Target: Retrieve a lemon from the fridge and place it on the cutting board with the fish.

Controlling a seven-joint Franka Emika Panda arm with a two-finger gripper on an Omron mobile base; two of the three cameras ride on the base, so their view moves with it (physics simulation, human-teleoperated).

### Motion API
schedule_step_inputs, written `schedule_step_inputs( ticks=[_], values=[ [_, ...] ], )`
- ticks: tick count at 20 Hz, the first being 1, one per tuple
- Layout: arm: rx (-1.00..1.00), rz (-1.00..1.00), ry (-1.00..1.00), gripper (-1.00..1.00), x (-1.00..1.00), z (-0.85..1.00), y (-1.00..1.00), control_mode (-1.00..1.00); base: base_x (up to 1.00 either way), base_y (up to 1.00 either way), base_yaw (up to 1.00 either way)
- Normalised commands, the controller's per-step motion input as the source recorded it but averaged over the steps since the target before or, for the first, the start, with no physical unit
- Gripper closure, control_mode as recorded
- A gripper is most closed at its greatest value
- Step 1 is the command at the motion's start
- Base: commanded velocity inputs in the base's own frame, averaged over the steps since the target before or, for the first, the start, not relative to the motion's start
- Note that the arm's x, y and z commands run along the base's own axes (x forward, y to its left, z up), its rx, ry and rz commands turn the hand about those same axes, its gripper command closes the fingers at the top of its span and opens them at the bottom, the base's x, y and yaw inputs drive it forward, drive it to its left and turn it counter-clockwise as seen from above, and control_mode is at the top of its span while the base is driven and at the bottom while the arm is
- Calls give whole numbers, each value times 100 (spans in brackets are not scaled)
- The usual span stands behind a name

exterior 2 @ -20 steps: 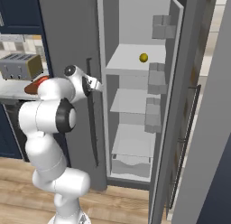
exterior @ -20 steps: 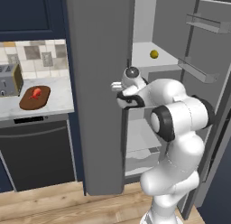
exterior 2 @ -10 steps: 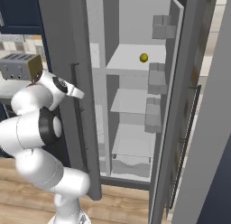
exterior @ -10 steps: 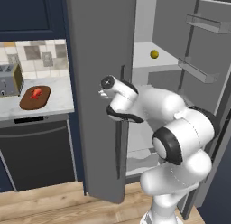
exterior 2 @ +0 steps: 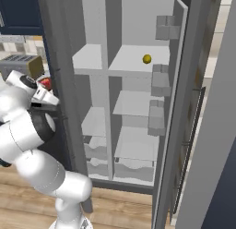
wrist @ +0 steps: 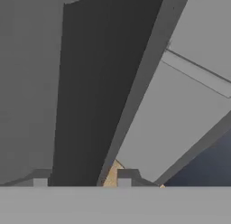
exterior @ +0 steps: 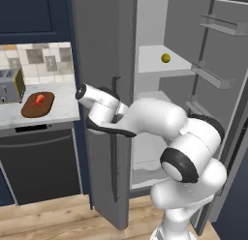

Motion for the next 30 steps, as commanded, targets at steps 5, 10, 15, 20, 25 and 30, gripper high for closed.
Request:
schedule_step_inputs(
  ticks=[5,10,15,20,25,30],
  values=[
    [-3,-18,1,100,-48,0,54,-100,0,0,0],
    [0,-3,0,-100,0,0,12,-100,0,0,0],
    [0,0,-4,-100,-3,0,1,-100,0,0,0],
    [0,-3,-8,-100,-20,0,0,-100,0,0,0],
    [0,-4,-2,-100,-60,0,0,-100,0,0,0],
    [0,-2,-6,-100,-95,0,-23,-100,0,0,0]
  ],
)
